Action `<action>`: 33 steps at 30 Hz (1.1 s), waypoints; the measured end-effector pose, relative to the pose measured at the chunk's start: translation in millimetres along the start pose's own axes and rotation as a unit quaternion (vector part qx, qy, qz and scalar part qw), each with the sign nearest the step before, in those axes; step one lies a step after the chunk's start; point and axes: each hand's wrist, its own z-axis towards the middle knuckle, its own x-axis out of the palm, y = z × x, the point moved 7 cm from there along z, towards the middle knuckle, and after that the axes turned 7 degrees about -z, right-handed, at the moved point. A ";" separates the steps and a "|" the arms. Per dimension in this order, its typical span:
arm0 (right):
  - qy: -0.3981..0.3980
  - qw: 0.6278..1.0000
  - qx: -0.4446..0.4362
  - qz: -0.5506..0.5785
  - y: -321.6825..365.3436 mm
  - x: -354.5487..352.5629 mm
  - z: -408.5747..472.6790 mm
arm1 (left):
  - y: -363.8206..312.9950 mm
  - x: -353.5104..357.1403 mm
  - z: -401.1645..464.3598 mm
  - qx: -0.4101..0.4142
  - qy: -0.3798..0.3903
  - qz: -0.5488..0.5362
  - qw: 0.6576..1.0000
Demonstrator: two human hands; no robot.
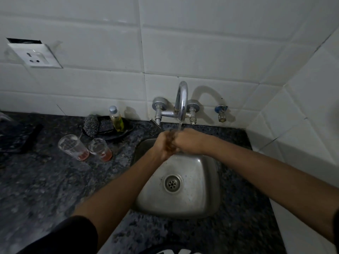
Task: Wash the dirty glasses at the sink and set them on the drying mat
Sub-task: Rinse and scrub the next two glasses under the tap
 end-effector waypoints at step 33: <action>-0.074 0.996 0.027 -0.048 -1.9 -0.6 4.3 | 7.9 -11.7 17.4 0.005 -0.046 -0.039 0.998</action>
